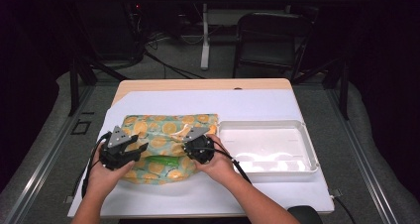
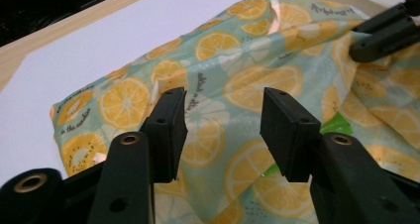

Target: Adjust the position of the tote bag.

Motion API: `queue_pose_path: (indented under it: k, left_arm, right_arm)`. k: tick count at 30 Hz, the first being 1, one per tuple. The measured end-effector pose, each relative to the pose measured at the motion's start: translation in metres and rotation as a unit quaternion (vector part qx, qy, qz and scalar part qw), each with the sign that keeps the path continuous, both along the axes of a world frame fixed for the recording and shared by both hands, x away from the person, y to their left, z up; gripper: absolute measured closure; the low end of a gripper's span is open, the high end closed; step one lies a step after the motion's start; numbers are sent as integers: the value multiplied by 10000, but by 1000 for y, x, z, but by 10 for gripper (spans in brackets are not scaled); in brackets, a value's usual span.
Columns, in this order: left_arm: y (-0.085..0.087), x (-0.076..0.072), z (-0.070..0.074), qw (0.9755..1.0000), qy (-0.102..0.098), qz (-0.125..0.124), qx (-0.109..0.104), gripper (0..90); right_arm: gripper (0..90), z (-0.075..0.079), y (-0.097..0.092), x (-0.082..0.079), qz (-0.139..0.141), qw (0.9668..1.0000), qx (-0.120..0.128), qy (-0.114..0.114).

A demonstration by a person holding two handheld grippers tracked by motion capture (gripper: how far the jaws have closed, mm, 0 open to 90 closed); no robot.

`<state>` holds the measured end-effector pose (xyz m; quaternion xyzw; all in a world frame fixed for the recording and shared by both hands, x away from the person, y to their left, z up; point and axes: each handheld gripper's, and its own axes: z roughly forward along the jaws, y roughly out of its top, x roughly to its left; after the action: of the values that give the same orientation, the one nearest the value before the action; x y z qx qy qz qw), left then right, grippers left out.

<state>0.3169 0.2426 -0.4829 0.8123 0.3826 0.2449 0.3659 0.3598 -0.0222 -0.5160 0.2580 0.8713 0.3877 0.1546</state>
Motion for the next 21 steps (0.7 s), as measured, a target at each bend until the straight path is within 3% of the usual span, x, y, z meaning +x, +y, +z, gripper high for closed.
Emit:
queue_pose_path:
  k: [3, 8, 21]
  left_arm:
    - [-1, -4, -2, 10000, -11, -75, 13, 487]
    - [-7, -6, -13, 9995, 78, -189, 241, 457]
    - [-15, -5, -31, 9974, 115, -211, 681, 401]
  right_arm:
    - [856, 0, -1, 1, -9, 10000, 30, 32]
    - [853, 0, -2, 3, 31, 10000, 35, 36]
    - [839, -2, -4, 7, 2, 9999, 78, 126]
